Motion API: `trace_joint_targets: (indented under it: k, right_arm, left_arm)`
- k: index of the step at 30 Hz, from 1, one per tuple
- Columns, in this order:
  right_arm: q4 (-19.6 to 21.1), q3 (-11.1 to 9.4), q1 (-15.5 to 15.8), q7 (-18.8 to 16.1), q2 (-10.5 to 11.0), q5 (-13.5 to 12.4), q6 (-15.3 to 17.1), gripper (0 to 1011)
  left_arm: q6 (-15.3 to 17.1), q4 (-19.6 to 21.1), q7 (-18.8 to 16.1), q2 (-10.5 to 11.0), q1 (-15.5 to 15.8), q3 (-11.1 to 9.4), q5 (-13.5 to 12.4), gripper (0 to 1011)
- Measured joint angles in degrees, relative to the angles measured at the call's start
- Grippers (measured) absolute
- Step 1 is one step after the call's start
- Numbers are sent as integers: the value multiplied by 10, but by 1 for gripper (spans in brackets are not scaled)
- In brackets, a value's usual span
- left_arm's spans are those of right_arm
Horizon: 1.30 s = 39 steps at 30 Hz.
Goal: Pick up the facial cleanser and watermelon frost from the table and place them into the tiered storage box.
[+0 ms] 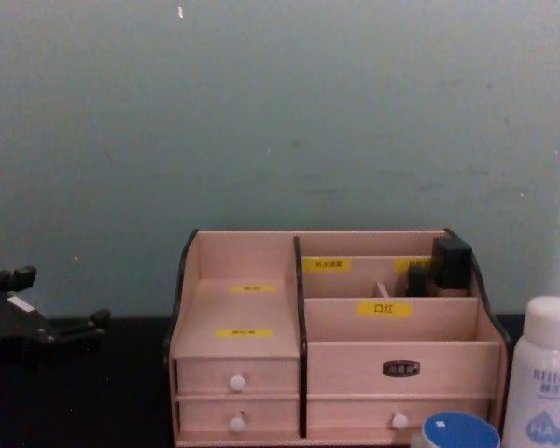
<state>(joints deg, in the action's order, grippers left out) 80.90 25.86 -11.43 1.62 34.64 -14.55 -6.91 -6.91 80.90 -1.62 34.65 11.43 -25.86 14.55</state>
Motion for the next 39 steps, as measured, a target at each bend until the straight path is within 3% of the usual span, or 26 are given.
trace_joint_targets:
  k: [39]
  right_arm:
    - [0, 0, 0, 0, 0, 0, 0, 1002]
  left_arm:
    - [0, 0, 0, 0, 0, 0, 0, 1001]
